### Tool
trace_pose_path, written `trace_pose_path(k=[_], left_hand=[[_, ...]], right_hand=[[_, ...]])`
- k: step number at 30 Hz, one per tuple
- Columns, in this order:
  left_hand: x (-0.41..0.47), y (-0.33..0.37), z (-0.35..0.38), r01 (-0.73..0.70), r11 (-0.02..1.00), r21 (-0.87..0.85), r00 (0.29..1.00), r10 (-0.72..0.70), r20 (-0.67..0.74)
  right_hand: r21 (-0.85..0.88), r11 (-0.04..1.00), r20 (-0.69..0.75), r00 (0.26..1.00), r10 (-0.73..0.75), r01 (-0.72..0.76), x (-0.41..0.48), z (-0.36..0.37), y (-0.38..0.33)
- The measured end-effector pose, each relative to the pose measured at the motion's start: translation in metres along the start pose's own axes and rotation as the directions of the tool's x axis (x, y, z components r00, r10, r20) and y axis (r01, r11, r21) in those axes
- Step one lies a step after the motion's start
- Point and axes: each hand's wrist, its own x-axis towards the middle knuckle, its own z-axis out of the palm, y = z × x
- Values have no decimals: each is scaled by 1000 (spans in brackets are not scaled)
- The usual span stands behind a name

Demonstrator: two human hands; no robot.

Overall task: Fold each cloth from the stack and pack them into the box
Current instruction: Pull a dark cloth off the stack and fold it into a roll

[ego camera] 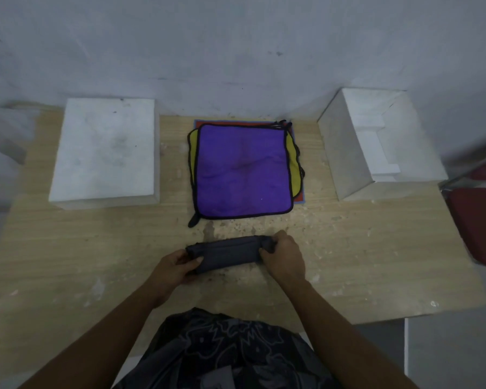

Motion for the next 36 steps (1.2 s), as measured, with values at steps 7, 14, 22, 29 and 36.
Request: trace_pose_path(k=[7,14,22,29,36], left_hand=[[0,2,-2,-15,1000,20,1000,14,13],[-3,2,0,-24,1000,15,1000,24,1],[-7,3,5,-23,999,-23,1000,23,-6],[-11,9,14,31,987,-160,999,-25,40],[-13,12,18,5,987,-158,1000,-3,14]], right_hand=[[151,988,-41,999,-34,40,-5,3,-4],[134,987,72,995,75,-84,-2,1,1],[139,990,-8,1000,12,-10,0,3,-20],[117,975,22,981,-195,191,-14,22,-47],[209,957,40,976,-212,200,-22,30,-48]])
